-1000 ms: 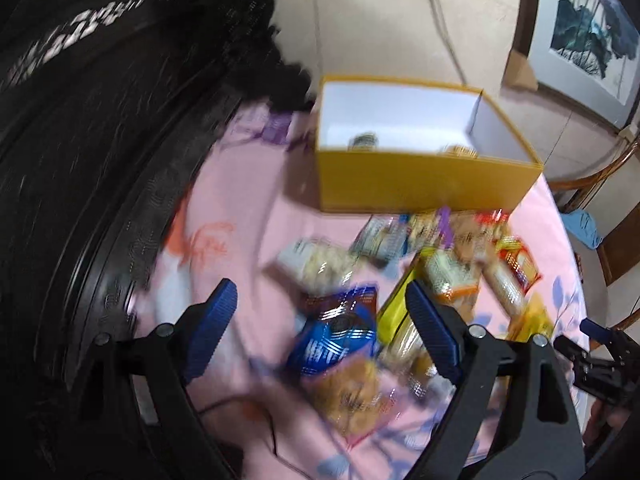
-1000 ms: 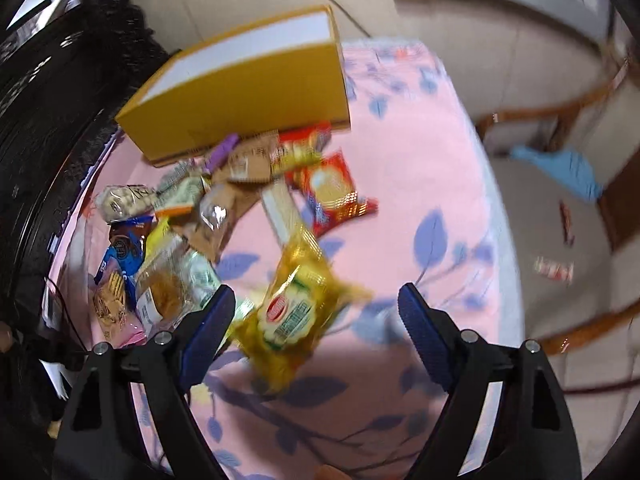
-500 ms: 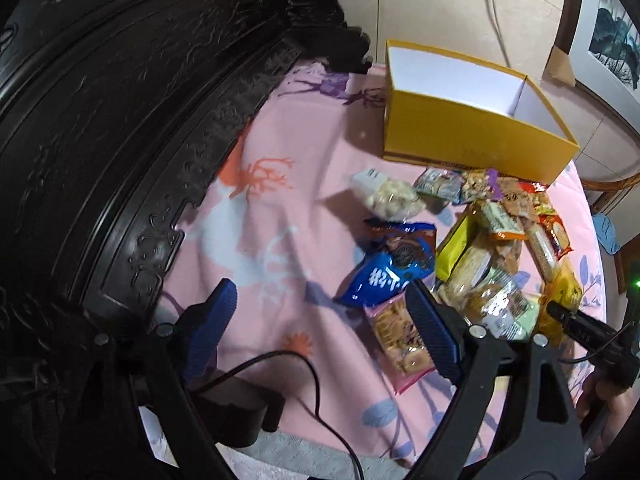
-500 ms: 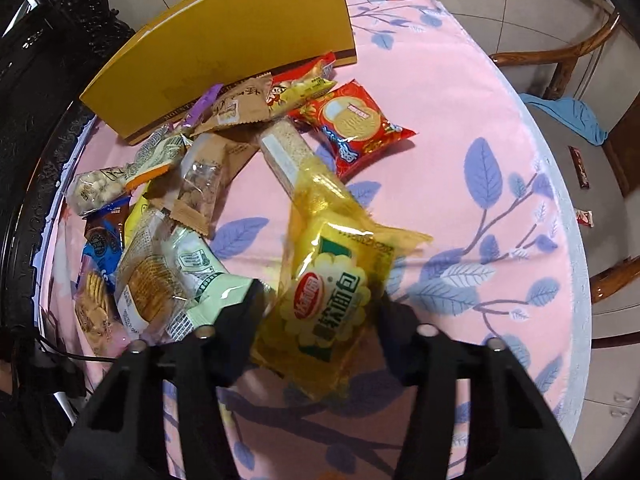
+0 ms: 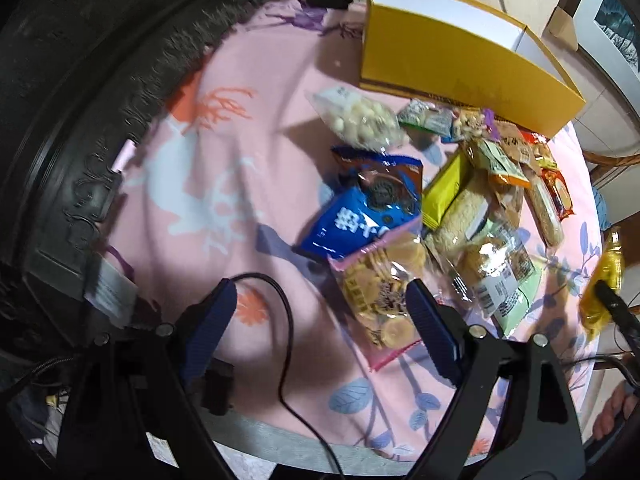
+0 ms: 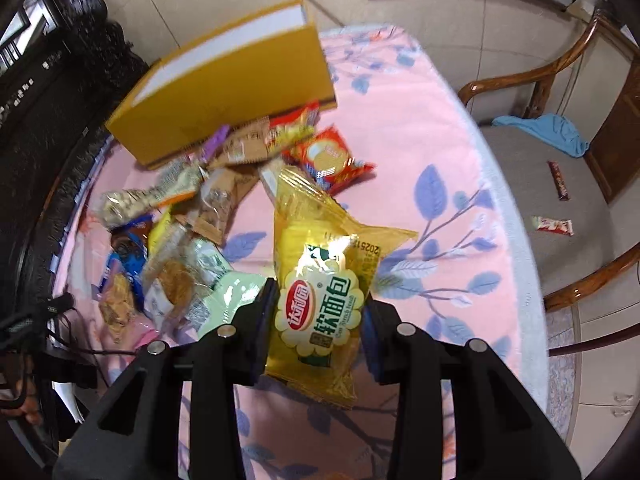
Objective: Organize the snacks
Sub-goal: 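Grasp the pink biscuit bag with the left tool while the right tool holds the yellow bag, then carry both bags into the yellow box and open both tools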
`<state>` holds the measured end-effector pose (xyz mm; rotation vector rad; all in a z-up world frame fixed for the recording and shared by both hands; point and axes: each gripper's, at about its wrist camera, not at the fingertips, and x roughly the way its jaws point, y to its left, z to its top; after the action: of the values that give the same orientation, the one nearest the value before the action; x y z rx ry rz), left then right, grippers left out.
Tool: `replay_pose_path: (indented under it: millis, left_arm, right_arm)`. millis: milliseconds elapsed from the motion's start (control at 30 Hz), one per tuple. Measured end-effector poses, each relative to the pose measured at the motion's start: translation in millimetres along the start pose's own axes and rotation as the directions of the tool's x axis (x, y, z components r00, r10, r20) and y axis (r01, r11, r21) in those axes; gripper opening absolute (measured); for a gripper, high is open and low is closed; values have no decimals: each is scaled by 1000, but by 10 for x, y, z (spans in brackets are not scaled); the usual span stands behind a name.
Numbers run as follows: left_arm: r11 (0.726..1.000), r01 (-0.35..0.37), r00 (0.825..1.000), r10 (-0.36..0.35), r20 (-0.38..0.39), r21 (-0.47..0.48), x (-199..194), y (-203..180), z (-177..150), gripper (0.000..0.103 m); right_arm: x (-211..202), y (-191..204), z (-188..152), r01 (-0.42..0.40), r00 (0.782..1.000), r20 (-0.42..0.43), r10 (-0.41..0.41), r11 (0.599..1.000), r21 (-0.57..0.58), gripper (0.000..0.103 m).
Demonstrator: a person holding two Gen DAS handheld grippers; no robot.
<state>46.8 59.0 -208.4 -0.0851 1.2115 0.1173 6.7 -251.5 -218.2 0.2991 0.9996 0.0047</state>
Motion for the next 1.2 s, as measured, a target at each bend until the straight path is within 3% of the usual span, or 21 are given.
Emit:
replay_pose_path:
  millis: [333, 800, 900, 933, 967, 1200]
  left_arm:
    - [989, 84, 982, -103, -159, -126, 499, -178, -65, 88]
    - [970, 82, 974, -127, -189, -228, 881, -272, -62, 100]
    - [975, 109, 976, -143, -166, -195, 850, -312, -59, 87]
    - [973, 139, 973, -169, -159, -187, 818, -346, -55, 68]
    - [969, 175, 967, -202, -153, -173, 778, -376, -56, 57]
    - [959, 244, 958, -261, -116, -144, 653, -318, -95, 34]
  right_arm:
    - [-386, -33, 14, 6, 998, 55, -7, 1000, 16, 39]
    - [-454, -92, -74, 5, 999, 43, -6, 1000, 30, 39]
    - [-463, -61, -71, -2, 999, 48, 1, 1000, 19, 39]
    - [-465, -49, -69, -3, 999, 49, 2, 1000, 17, 39]
    - [-467, -42, -68, -5, 999, 49, 5, 1000, 15, 39]
    - [-448, -13, -57, -19, 999, 50, 18, 1000, 15, 39]
